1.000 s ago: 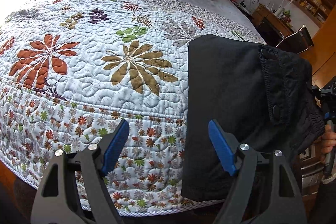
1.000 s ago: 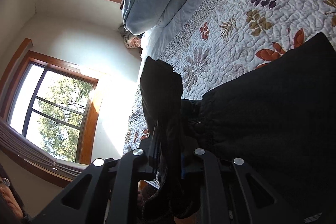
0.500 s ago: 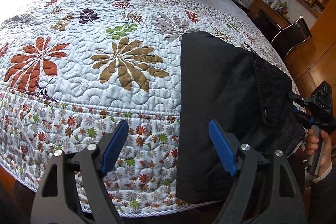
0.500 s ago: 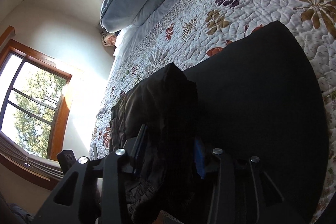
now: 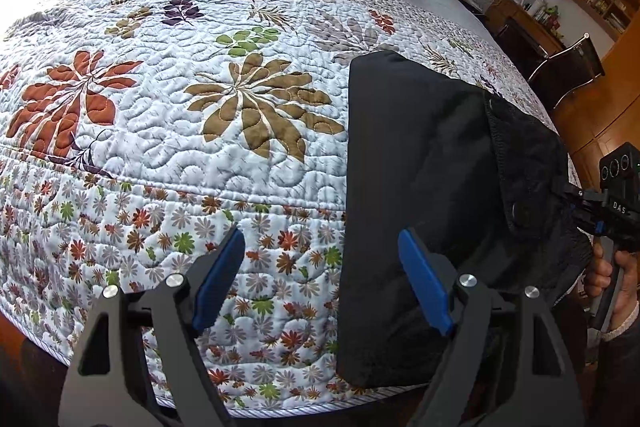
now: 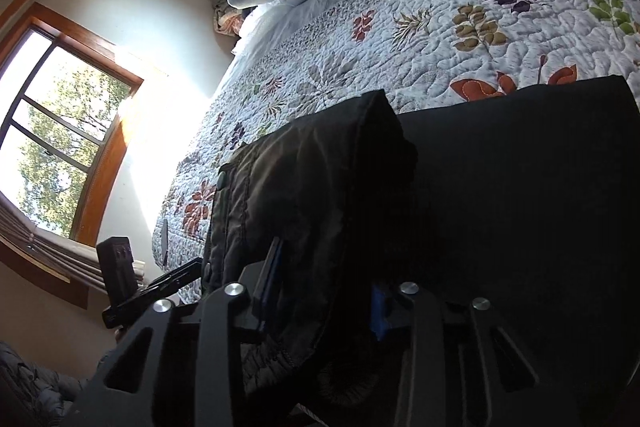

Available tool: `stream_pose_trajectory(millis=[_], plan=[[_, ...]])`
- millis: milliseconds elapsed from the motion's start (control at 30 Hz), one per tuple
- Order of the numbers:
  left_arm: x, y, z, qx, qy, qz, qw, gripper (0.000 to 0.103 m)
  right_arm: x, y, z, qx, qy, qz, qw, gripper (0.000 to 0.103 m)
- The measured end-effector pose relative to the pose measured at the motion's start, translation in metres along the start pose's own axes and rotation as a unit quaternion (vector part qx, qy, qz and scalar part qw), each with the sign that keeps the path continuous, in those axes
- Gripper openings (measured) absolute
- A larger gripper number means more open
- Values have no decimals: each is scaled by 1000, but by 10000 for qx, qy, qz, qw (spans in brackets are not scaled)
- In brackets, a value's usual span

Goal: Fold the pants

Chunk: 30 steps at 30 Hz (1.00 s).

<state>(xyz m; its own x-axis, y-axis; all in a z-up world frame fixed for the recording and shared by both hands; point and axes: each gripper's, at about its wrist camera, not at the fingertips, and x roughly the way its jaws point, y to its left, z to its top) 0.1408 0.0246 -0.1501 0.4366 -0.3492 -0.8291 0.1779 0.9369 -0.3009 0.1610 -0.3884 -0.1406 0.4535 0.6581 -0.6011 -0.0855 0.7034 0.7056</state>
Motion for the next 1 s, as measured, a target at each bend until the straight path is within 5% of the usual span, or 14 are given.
stream_pose_trajectory(millis=[167,400,700,1000], plan=[[0,4,1,-32,-5,62,10000,79,-15,16,-1,-276,-114,5,9996,13],[-2,1,2,-49,-9,21,10000,79,-45,22,-1,-364,-263,-119,9989,12],[-4,-26,5,293,-67,-93,9995,86,-105,-22,4,169,-648,-511,9964,12],[-3,-55,10,659,-98,-182,9976,86,-122,-47,8,328,-637,-659,9952,12]])
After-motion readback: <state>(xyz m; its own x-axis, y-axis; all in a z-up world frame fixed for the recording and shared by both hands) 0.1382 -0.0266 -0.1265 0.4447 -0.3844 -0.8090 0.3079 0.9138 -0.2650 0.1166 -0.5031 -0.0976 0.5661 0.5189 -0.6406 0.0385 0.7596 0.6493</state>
